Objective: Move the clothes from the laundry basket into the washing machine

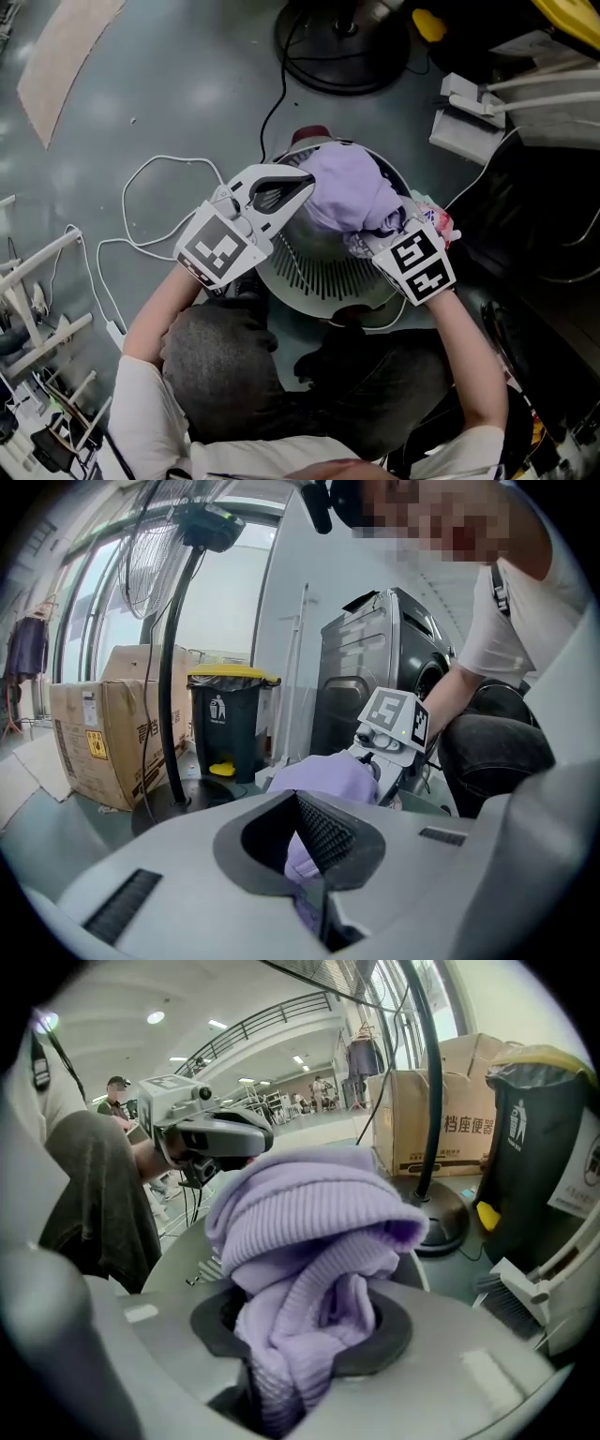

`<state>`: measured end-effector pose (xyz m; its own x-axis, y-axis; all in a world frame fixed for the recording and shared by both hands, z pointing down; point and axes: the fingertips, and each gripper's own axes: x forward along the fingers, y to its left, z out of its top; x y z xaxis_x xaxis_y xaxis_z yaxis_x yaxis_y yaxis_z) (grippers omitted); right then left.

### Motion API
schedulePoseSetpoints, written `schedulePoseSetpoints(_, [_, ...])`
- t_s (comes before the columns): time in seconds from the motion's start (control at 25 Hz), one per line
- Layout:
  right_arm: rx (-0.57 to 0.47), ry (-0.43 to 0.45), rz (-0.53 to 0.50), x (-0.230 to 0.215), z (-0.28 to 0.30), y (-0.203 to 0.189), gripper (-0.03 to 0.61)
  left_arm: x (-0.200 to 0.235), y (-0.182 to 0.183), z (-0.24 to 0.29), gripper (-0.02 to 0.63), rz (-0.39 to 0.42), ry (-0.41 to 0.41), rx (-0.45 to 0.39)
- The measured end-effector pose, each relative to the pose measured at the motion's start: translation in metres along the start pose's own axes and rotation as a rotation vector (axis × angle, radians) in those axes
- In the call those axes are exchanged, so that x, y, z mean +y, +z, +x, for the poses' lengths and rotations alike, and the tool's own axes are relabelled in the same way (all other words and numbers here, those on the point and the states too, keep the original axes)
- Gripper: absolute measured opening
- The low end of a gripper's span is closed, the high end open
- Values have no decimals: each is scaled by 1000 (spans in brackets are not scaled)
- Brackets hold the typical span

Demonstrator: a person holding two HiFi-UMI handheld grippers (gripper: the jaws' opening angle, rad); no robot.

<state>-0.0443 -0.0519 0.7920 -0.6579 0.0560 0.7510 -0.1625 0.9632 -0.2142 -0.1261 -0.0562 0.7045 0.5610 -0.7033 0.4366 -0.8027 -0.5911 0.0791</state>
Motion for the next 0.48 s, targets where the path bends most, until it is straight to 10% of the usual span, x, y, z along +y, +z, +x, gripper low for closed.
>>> schedulePoseSetpoints(0.48, [-192, -63, 100, -22, -77, 30, 186, -2, 35, 9, 6, 51, -36, -28])
